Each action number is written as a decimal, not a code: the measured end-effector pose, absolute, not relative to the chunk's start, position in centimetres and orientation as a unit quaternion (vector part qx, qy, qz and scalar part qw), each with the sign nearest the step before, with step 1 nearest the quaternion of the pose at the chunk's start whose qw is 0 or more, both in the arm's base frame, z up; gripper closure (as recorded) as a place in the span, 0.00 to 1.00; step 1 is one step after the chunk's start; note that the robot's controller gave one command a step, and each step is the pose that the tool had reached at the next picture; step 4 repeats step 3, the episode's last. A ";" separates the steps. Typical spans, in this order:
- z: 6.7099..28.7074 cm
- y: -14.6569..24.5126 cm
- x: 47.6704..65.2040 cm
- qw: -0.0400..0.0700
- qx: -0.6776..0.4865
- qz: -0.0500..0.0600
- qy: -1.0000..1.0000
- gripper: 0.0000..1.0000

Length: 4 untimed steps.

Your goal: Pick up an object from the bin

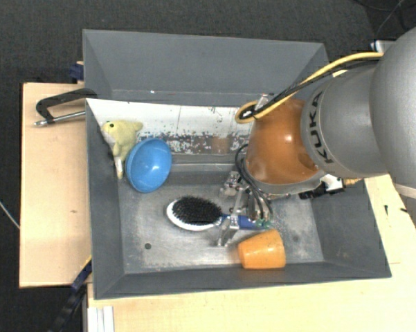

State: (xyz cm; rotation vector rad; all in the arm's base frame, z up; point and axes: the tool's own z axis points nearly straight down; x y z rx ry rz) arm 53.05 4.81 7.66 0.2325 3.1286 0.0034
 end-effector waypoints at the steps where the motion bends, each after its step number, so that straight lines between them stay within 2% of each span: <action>1: 7.7 4.8 53.1 0.003 0.074 0.001 0.997 1.00; 2: 13.4 4.9 53.3 0.004 0.074 0.001 0.997 1.00; 3: 15.9 5.0 53.4 0.003 0.073 0.001 0.997 1.00; 4: 15.9 5.0 53.4 0.003 0.073 0.001 0.997 1.00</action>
Offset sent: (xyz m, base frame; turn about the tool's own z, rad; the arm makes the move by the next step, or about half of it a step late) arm 0.0000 0.0000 0.0000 0.0000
